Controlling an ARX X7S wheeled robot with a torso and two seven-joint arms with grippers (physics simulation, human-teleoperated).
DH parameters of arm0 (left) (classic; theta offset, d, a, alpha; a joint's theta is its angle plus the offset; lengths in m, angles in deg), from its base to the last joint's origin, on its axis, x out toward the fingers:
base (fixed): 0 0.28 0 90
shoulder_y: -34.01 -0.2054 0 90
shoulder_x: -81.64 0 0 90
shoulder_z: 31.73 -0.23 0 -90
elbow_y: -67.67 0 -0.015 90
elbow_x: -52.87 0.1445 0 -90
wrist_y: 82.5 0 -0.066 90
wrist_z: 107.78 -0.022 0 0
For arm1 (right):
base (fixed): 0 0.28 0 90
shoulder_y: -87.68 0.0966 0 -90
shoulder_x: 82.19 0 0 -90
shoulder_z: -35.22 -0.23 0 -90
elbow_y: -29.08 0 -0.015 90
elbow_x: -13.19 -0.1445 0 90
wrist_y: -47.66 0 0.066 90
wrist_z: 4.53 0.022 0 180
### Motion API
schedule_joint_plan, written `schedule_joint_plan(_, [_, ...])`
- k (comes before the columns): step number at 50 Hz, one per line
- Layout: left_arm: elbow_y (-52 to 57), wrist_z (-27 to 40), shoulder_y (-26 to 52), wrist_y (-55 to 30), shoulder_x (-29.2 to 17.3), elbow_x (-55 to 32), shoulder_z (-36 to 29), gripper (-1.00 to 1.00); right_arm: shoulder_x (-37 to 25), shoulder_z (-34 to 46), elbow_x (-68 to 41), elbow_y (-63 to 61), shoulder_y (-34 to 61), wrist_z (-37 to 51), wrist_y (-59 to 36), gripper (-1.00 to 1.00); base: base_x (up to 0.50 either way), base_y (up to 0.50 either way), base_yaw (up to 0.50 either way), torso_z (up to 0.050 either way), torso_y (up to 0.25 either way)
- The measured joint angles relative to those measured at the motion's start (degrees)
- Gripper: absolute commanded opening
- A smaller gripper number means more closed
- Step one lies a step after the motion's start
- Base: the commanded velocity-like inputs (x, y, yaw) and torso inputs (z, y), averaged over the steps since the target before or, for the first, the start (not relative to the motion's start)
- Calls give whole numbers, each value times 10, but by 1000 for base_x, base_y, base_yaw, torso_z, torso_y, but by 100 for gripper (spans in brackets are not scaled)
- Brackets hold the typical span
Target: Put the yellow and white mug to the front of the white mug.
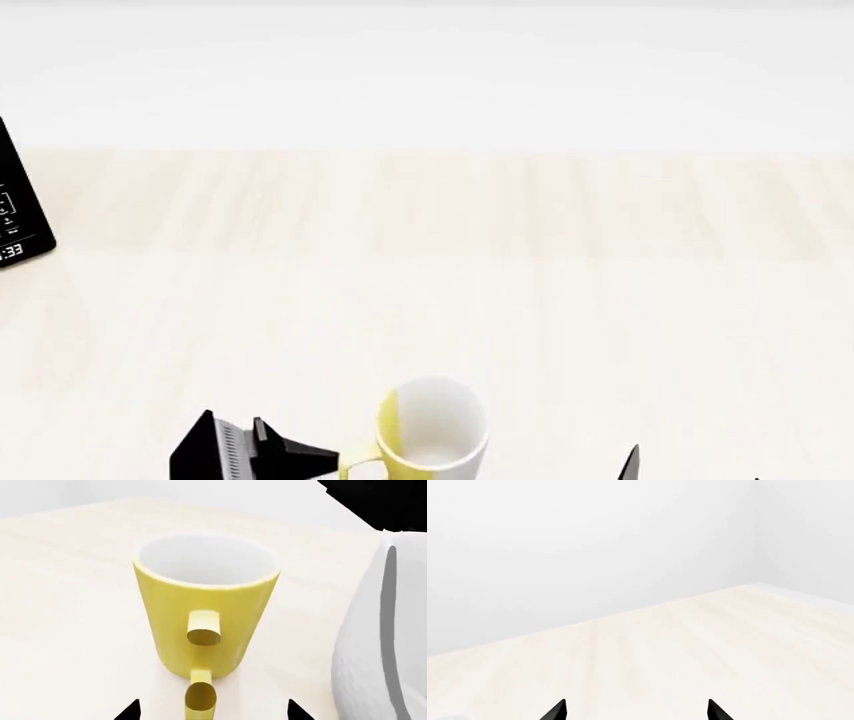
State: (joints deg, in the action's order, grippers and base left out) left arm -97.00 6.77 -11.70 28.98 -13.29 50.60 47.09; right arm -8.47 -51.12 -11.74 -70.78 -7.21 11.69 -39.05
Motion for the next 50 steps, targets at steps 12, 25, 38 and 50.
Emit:
schedule_joint_plan(12, [0,-53,4,0,-1,-24,34,100,-1,2,-1,2,2,1,1,100,0,0,0,0,0])
schedule_joint_plan(25, [78,-124,-17,-51,-7,-83,74,100,-3,5,-3,3,2,3,2,100,0,0,0,0,0])
schedule_joint_plan(38, [183,-162,-46,-128,-18,-150,104,100,-5,6,-4,2,2,5,3,100,0,0,0,0,0])
schedule_joint_plan(50, [325,-175,-92,-224,-37,-239,139,100,-6,8,-5,2,2,7,4,100,0,0,0,0,0])
